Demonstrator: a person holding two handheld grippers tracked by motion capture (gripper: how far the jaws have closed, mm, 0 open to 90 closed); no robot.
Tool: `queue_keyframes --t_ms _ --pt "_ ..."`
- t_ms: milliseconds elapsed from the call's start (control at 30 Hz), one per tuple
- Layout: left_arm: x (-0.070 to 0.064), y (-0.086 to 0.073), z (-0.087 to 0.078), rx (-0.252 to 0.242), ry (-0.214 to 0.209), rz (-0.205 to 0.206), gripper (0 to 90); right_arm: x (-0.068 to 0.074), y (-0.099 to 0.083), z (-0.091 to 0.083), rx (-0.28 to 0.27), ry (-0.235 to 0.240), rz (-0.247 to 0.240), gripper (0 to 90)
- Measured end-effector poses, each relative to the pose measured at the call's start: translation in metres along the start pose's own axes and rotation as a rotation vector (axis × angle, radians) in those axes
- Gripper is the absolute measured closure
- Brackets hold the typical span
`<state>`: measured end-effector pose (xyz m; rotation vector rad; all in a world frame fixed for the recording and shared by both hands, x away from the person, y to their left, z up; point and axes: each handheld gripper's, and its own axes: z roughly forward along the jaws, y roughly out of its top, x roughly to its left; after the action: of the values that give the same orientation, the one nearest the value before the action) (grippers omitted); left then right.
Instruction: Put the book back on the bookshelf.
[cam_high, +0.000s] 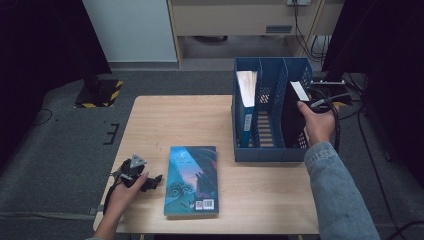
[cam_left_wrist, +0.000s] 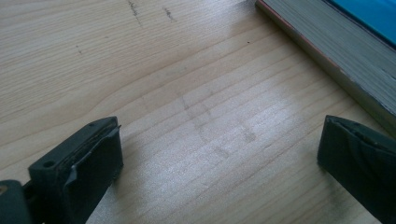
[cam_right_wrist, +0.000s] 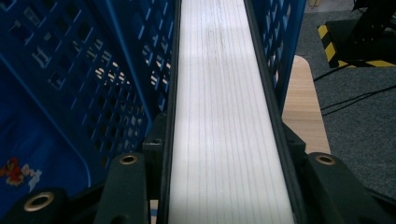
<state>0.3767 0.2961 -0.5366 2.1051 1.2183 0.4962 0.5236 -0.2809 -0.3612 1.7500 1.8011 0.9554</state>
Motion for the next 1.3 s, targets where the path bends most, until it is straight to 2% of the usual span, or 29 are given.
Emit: queue_keyframes --t_ms 133,500,667,833,1100,1233,1300 --pt "0.000 0.000 0.000 0.000 -0.004 0.004 0.0 0.001 0.004 0.004 -0.011 -0.003 0.016 52.6" --pt "0.000 0.000 0.000 0.002 -0.008 0.009 0.0 0.004 0.008 0.017 -0.024 -0.019 -0.008 52.6" --pt "0.000 0.000 0.000 0.002 -0.008 0.009 0.0 0.004 0.007 0.020 -0.025 -0.041 -0.025 52.5" --pt "0.000 0.000 0.000 0.000 -0.009 0.010 0.0 0.007 0.005 0.021 -0.030 -0.034 -0.022 52.4" --pt "0.000 0.000 0.000 -0.001 -0.010 0.011 0.0 0.009 0.002 0.021 -0.036 -0.027 -0.054 50.6" --pt "0.000 0.000 0.000 -0.002 -0.011 0.012 0.0 0.011 0.001 0.020 -0.031 -0.008 -0.060 47.6" --pt "0.000 0.000 0.000 -0.001 -0.011 0.012 0.0 0.012 0.000 0.019 -0.044 0.009 -0.065 42.9"
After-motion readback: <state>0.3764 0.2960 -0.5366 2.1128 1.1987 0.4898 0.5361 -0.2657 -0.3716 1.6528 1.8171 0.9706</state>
